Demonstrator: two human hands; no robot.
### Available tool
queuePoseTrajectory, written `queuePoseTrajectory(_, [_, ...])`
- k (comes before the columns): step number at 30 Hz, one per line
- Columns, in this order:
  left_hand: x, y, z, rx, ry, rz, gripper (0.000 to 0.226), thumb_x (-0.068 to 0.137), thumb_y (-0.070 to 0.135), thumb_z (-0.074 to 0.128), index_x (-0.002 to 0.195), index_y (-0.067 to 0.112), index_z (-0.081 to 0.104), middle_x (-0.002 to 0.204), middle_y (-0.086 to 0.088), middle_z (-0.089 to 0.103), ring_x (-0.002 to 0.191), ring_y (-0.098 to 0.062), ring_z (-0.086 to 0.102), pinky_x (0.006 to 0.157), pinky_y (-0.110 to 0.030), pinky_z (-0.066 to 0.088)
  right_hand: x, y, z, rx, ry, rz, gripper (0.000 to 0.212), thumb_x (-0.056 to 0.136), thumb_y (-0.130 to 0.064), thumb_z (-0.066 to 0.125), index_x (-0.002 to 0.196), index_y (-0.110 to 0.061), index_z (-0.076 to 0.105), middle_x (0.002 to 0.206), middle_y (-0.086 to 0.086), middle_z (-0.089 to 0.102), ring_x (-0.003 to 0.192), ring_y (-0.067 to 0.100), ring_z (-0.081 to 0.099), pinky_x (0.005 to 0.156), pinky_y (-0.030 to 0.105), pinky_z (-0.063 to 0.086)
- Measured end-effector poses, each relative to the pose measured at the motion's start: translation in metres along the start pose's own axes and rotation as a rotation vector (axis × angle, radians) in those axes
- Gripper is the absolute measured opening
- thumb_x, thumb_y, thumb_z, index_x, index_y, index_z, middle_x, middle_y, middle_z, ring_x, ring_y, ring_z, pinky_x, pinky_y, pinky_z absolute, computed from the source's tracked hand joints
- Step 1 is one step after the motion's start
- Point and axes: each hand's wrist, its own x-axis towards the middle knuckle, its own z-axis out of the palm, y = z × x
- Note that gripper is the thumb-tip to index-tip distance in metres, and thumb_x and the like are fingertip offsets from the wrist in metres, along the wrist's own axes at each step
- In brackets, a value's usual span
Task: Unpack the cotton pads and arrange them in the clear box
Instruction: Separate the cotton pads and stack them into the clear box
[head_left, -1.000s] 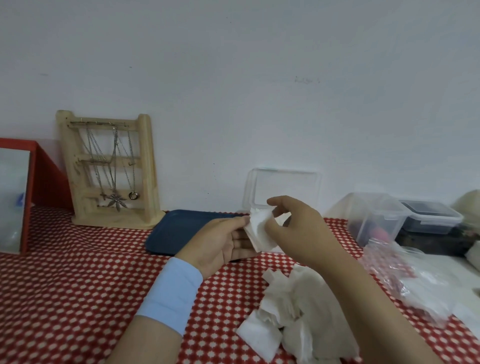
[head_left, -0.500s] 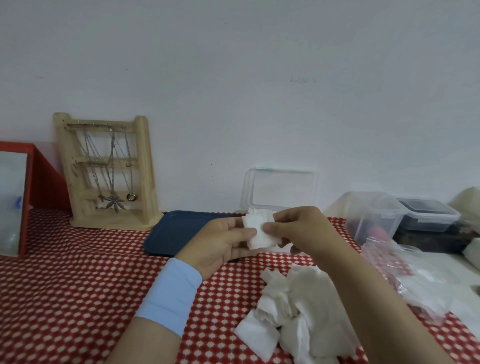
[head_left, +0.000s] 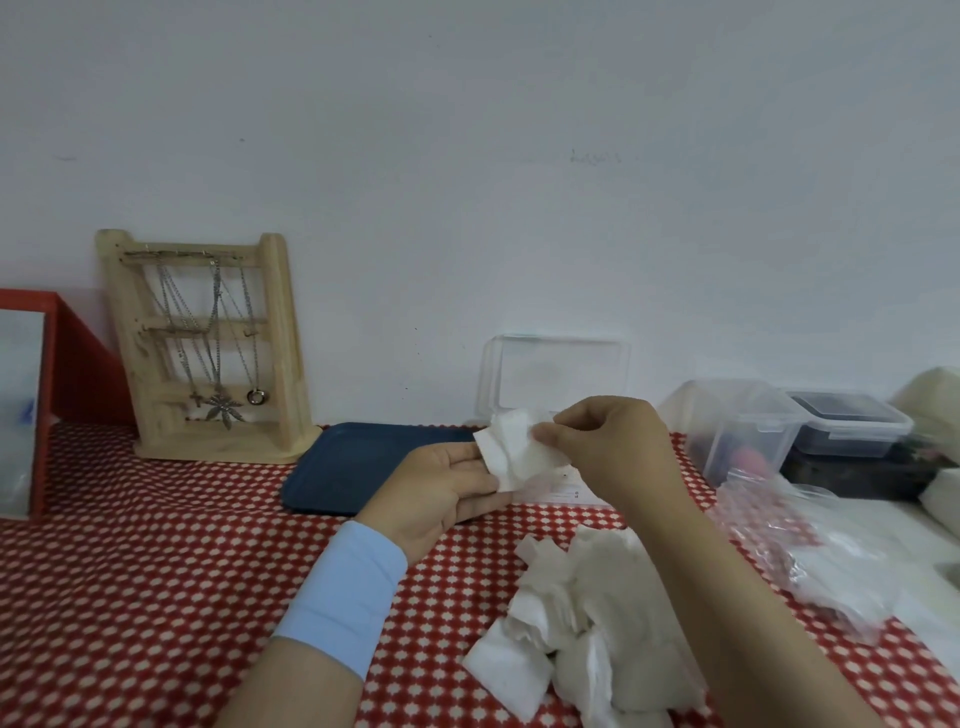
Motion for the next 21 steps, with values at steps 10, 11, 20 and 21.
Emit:
queuePoseTrajectory(10, [-0.007,0.009,0.002,-0.01,-0.112,-0.014,0.032,0.098,-0.007,0.052,0.129,-0.002,0.062,0.117,-0.018,0.074,0.111,-0.03,0.072,0.093,-0.037,0.06,-0.002,-0.001,0.0,0.108,-0.172,0.049,0.022,0.076,-0.03,0.088,0.09,-0.021,0.074,0.08,-0.007,0.075,0.072,0.009,0.07,0.061,0.022,0.053])
queuePoseTrajectory(11, [-0.007,0.01,0.002,-0.033,-0.121,-0.029,0.031,0.1,-0.002,0.049,0.128,-0.003,0.061,0.117,-0.021,0.074,0.11,-0.032,0.072,0.093,-0.038,0.06,-0.003,-0.001,-0.001,0.128,-0.205,0.068,0.03,0.076,-0.028,0.088,0.1,-0.022,0.071,0.085,-0.006,0.075,0.074,0.011,0.071,0.057,0.02,0.052])
queuePoseTrajectory(20, [-0.006,0.011,-0.001,0.31,0.003,-0.002,0.032,0.087,0.002,0.075,0.118,0.008,0.069,0.106,-0.007,0.079,0.099,-0.022,0.076,0.091,-0.038,0.061,-0.005,-0.003,0.001,0.183,-0.308,0.045,0.009,0.082,-0.015,0.082,0.09,-0.015,0.077,0.08,0.0,0.077,0.066,0.009,0.07,0.059,0.021,0.054])
queuePoseTrajectory(21, [-0.006,0.011,-0.004,0.347,0.026,-0.002,0.032,0.087,0.002,0.076,0.117,0.009,0.07,0.106,-0.005,0.079,0.098,-0.021,0.076,0.091,-0.037,0.061,-0.004,-0.002,0.001,0.152,-0.295,0.041,0.006,0.085,-0.017,0.08,0.09,-0.016,0.077,0.081,0.0,0.077,0.065,0.01,0.07,0.058,0.022,0.054])
